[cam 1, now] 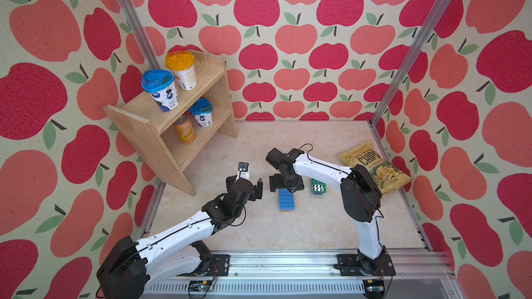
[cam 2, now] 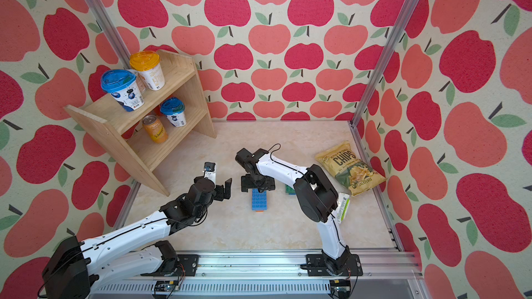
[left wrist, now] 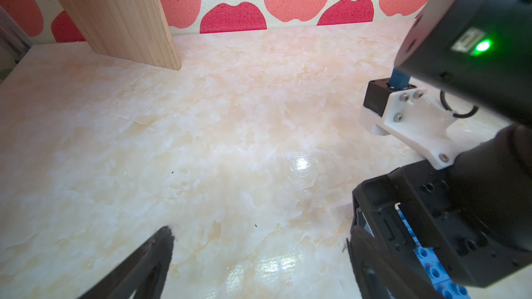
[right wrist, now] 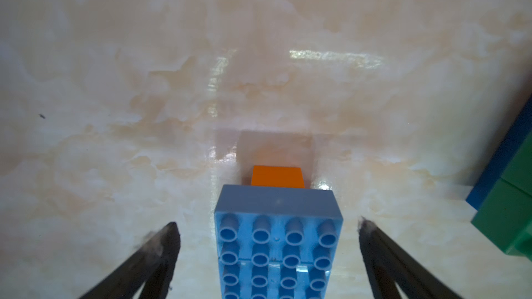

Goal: Assemble a rectangle with lego
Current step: Assemble the lego brick with the lego brick, then reset both arms

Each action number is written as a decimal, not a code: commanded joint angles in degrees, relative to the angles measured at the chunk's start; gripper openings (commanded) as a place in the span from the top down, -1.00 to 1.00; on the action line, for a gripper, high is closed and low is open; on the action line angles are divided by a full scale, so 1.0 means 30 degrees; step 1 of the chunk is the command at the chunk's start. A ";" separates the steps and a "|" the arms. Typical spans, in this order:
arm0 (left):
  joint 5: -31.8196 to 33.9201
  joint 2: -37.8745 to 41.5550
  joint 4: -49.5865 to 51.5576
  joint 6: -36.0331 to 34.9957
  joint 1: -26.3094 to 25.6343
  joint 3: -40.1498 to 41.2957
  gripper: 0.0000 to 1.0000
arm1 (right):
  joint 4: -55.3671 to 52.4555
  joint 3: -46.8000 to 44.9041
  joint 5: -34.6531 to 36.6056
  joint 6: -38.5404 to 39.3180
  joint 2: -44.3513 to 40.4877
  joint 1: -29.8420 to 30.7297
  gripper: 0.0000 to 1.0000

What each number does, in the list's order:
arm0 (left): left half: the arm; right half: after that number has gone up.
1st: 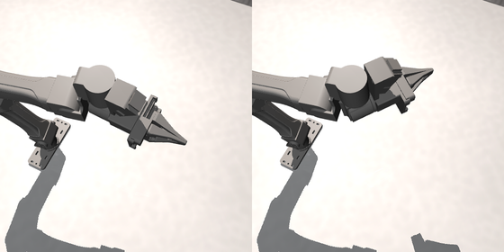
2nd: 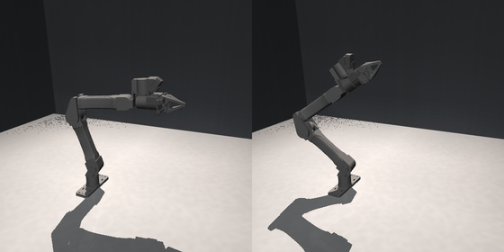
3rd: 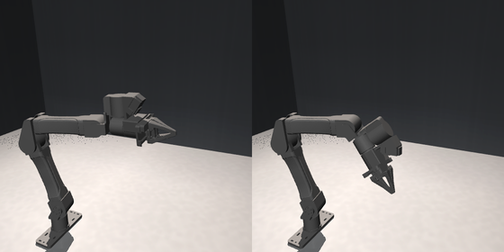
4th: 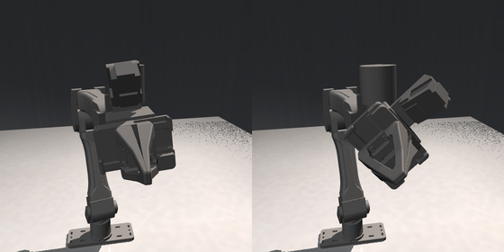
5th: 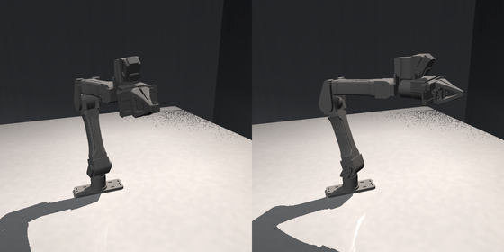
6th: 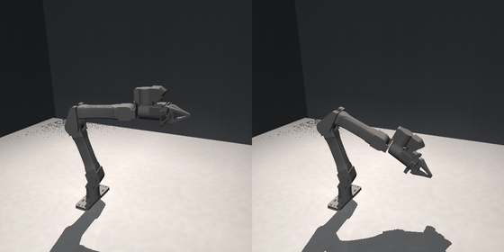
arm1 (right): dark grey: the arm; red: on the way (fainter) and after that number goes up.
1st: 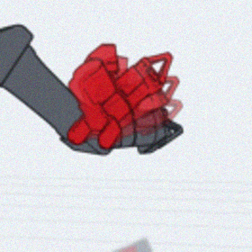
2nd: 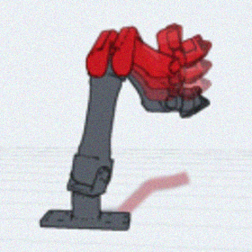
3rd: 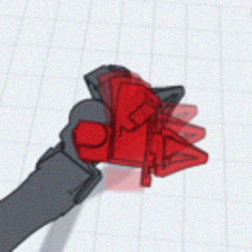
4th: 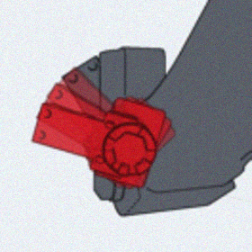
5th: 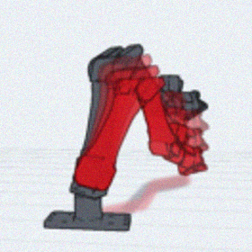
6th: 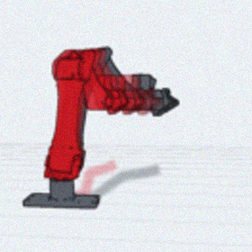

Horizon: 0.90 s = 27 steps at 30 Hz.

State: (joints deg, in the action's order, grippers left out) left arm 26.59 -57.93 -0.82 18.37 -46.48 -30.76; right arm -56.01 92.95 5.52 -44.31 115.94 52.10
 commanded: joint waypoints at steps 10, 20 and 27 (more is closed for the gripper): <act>0.0797 -0.0258 0.3373 0.0060 0.3401 -0.1782 -0.95 | 0.0476 -0.4327 0.5661 0.0214 -0.6922 -0.2843 -0.99; 0.0061 -0.0703 0.0443 -0.2809 0.7743 -0.1040 -0.95 | 0.8621 -1.4247 0.7472 0.3470 -1.5548 -0.8647 -0.99; -0.2377 -0.1629 -0.3802 -0.4867 1.1073 0.0662 -0.95 | 1.5170 -1.9873 0.6831 0.6648 -2.0007 -1.2850 -0.99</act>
State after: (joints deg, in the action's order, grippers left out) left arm 23.29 -61.34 -5.52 7.99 -15.53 -30.74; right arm -22.09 36.84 25.89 -30.52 57.98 15.94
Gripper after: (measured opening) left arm 0.976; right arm 0.995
